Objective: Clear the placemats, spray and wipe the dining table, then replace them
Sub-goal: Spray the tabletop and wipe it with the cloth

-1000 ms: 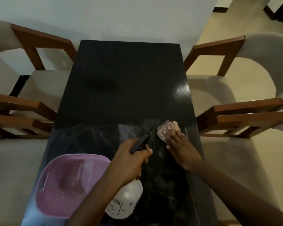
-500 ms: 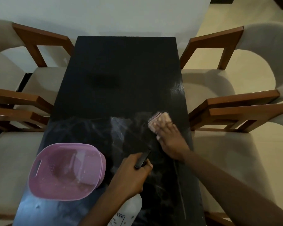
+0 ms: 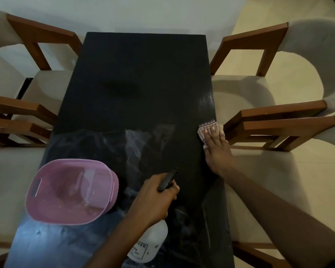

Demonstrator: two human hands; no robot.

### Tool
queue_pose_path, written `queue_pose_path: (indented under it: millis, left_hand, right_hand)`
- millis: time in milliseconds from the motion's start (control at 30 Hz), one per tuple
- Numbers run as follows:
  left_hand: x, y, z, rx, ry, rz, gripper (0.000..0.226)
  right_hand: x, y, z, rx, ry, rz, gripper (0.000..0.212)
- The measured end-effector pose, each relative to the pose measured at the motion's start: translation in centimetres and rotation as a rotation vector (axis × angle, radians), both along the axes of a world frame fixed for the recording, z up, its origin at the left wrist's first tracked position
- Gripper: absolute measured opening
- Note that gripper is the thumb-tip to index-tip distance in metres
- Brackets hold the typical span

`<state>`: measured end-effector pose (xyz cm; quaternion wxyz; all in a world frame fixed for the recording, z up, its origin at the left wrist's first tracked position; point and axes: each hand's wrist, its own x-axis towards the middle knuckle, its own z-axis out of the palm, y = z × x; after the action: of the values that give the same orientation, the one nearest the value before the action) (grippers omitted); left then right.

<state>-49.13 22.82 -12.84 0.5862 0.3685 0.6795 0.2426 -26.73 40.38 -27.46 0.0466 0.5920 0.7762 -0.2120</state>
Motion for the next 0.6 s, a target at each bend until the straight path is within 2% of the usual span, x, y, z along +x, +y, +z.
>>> queue_pose_path:
  millis: [67, 100, 167, 267, 300, 367, 433, 533, 600]
  left_hand:
    - [-0.2, -0.2, -0.2, 0.018, 0.019, 0.036, 0.017]
    - [-0.5, -0.3, -0.2, 0.028, 0.02, 0.058, 0.016]
    - [-1.0, -0.3, -0.1, 0.046, 0.008, 0.094, 0.019]
    - [-2.4, -0.5, -0.1, 0.054, 0.037, 0.13, 0.021]
    - [-3.0, -0.6, -0.1, 0.053, 0.04, 0.127, 0.018]
    - [-4.0, -0.9, 0.0, 0.06, 0.033, 0.116, 0.016]
    - [-4.9, -1.4, 0.1, 0.067, 0.028, 0.15, 0.017]
    - [-5.9, -2.0, 0.4, 0.05, 0.018, 0.23, 0.013]
    - [-6.5, -2.4, 0.4, 0.048, 0.012, 0.261, 0.015]
  right_hand:
    - [-2.1, -3.0, -0.5, 0.055, -0.017, 0.004, 0.065]
    - [-2.9, -5.4, -0.6, 0.077, 0.003, 0.085, 0.064]
    - [-3.2, -10.8, -0.5, 0.091, 0.055, 0.402, 0.06]
    - [-2.5, -15.5, 0.1, -0.056, 0.045, 1.025, 0.059]
    - [-2.6, -14.8, 0.7, -0.116, 0.065, 1.161, 0.06]
    - [-3.7, -11.7, 0.9, -0.087, 0.059, 1.29, 0.059]
    - [-6.0, -7.5, 0.8, 0.015, 0.057, 1.181, 0.057]
    - [-10.8, -0.3, 1.3, 0.025, -0.002, 0.706, 0.061]
    - [-14.3, 3.0, 1.5, 0.013, 0.039, 0.374, 0.062]
